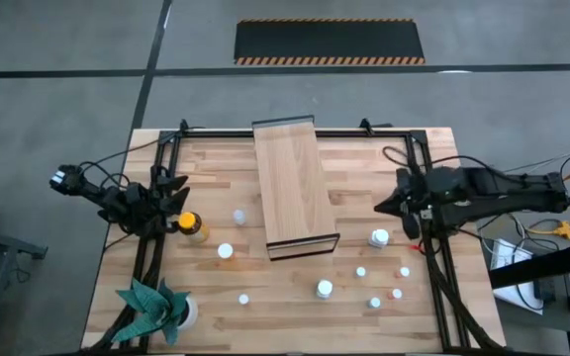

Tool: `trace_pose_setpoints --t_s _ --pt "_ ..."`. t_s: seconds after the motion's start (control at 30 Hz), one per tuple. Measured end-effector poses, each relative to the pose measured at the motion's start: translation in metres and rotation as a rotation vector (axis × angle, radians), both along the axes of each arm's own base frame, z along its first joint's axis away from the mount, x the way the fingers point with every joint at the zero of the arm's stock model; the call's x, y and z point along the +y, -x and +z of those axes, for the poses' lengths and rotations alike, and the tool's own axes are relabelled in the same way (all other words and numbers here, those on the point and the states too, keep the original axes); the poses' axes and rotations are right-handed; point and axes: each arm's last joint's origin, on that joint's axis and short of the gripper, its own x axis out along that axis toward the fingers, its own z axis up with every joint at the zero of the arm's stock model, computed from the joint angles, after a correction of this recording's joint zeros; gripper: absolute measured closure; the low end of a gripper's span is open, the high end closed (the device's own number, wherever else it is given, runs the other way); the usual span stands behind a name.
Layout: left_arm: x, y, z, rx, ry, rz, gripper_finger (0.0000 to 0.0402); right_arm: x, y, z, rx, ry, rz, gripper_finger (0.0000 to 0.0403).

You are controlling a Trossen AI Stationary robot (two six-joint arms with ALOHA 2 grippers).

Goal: Pick and place medicine bottles onto shelf by color
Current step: Put the top white pill bottle on the shelf

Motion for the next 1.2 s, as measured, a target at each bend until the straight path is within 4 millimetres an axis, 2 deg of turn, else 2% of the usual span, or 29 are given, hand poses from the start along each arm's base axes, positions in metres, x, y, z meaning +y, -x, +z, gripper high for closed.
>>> trace_pose_setpoints --t_s 0.27,0.43,0.6,0.87,1.0,1.2 --pt "0.000 0.000 0.000 -0.003 0.001 0.000 0.0265 0.035 -0.012 -0.019 0.127 0.072 -0.002 0.0394" --pt "0.000 0.001 0.000 -0.007 0.003 0.000 0.0265 0.053 -0.007 -0.027 0.242 0.066 -0.030 0.0394" --pt "0.000 0.001 0.001 -0.007 0.003 0.000 0.0265 0.063 0.002 -0.036 0.385 0.036 -0.094 0.0394" --pt "0.000 0.001 0.001 -0.007 0.003 0.000 0.0265 0.067 0.008 -0.035 0.457 -0.100 -0.176 0.0390" --pt "0.000 0.001 0.000 -0.006 0.002 0.000 0.0265 0.068 0.010 -0.035 0.491 -0.186 -0.195 0.0356" --pt "0.000 0.001 0.001 -0.006 0.002 0.001 0.0265 0.069 0.010 -0.037 0.542 -0.224 -0.201 0.0252"
